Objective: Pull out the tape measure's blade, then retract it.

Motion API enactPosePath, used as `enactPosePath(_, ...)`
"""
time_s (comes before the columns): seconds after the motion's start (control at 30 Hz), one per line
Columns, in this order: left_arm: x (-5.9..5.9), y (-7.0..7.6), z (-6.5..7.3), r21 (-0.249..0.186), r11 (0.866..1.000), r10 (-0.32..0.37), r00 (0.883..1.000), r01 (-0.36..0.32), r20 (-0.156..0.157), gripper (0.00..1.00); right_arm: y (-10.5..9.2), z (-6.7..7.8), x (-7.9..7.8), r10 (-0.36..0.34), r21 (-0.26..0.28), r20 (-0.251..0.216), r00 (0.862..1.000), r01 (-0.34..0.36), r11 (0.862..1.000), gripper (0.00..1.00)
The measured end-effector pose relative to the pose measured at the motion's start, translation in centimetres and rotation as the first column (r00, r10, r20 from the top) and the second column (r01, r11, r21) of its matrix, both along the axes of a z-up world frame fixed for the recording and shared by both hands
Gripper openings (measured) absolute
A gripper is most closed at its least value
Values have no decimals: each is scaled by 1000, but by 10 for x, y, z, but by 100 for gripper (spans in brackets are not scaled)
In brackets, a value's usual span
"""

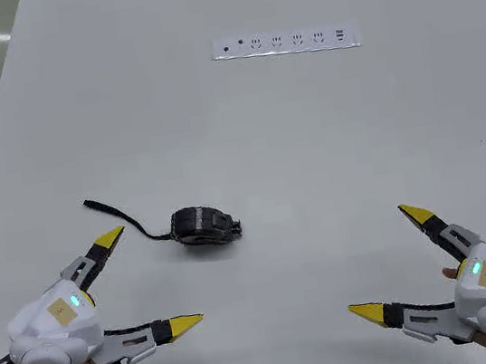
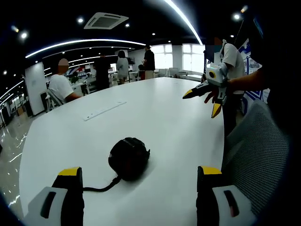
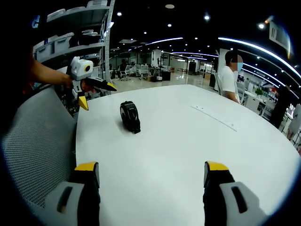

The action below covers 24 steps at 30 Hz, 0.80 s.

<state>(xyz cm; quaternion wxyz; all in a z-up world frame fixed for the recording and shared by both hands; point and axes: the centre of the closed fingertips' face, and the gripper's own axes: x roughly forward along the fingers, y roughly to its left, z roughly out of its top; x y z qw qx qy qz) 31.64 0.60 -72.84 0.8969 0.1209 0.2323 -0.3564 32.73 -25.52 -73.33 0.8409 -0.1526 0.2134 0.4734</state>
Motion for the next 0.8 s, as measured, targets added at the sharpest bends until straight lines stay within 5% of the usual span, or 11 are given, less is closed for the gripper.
enactPosePath(0.8, 24, -1, -11, 87, 984, -152, 986, 157, -63, 88, 20, -8, 19, 165, -57, 13, 986, -164, 985, 79)
